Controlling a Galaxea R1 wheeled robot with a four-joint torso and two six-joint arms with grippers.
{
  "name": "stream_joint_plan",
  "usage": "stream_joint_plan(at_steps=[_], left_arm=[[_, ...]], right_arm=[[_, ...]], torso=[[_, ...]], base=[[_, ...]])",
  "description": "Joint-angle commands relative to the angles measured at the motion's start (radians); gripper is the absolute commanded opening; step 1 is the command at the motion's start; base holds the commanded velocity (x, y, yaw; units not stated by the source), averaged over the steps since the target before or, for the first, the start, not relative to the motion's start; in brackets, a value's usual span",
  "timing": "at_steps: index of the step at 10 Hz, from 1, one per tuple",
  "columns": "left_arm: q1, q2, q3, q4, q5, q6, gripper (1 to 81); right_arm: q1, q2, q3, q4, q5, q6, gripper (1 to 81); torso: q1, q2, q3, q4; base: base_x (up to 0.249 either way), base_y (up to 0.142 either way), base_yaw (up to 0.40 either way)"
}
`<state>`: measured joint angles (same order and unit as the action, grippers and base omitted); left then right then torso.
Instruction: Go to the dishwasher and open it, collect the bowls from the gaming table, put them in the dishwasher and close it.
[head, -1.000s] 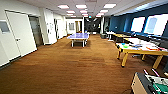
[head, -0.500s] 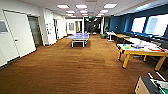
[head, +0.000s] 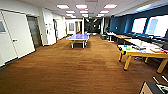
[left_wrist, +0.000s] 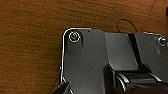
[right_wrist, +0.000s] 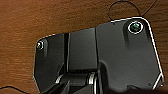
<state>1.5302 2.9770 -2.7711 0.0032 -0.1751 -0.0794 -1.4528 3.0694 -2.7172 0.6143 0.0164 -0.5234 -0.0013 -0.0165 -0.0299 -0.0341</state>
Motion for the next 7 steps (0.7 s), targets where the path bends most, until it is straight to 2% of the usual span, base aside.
stream_joint_plan(at_steps=[1, 7], left_arm=[[-0.060, -0.002, -0.001, -0.002, 0.042, 0.001, 81.1], [-0.060, -0.001, -0.001, 0.000, 0.042, 0.001, 81.1]], right_arm=[[0.073, -0.007, -0.001, 0.001, -0.056, -0.001, 81.1], [0.071, -0.007, 0.001, 0.001, -0.056, -0.001, 81.1]], torso=[[0.001, 0.000, 0.000, 0.000], [0.002, 0.001, 0.000, 0.000]], base=[[0.177, 0.000, 0.000], [0.179, 0.000, 0.000]])
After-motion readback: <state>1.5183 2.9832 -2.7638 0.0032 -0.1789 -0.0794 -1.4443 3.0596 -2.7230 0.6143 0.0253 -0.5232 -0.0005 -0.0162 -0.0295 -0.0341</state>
